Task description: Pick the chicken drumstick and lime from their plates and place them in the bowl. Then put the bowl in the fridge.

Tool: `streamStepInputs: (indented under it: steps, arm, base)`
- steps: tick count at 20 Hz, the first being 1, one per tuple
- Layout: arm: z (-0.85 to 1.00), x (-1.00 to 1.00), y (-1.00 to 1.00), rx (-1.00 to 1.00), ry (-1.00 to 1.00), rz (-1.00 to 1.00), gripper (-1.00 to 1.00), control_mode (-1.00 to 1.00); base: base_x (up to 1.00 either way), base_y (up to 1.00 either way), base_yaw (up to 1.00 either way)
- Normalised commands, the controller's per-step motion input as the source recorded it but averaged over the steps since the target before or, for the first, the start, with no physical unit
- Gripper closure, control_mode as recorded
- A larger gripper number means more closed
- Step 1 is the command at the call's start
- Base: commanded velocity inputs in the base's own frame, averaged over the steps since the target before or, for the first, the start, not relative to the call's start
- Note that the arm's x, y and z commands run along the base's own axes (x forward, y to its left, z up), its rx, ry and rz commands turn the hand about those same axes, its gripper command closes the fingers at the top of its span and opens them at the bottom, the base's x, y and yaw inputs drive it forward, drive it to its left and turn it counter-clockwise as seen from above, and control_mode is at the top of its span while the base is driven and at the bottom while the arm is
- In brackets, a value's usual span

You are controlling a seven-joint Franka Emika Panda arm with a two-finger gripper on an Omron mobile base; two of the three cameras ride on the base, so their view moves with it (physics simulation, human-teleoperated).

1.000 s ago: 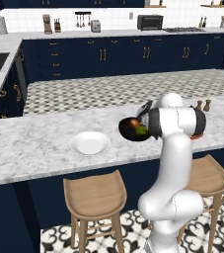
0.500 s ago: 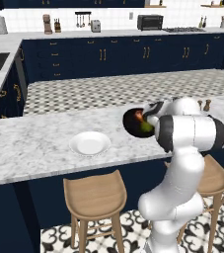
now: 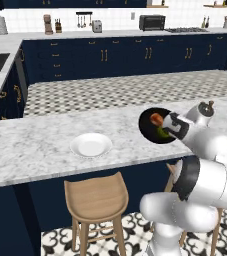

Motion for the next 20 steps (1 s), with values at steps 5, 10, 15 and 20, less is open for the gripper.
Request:
streamStepInputs:
  steps: [5,10,15,20]
  arm:
    - [0.76,-1.00,-0.09,0.02,0.11,-0.02,1.00,-1.00]
    - [0.27,-1.00,0.18,0.02,0.16,-0.04,1.00,-1.00]
    - [0.08,-0.82,0.20,0.02,0.14,0.00,1.00,-1.00]
    - [0.01,-0.69,0.25,0.00,0.06,0.00,1.00,-1.00]
  base:
    - [0.00,0.00,0.00]
    - [0.00,0.00,0.00]
    - [0.00,0.00,0.00]
    - [0.00,0.00,0.00]
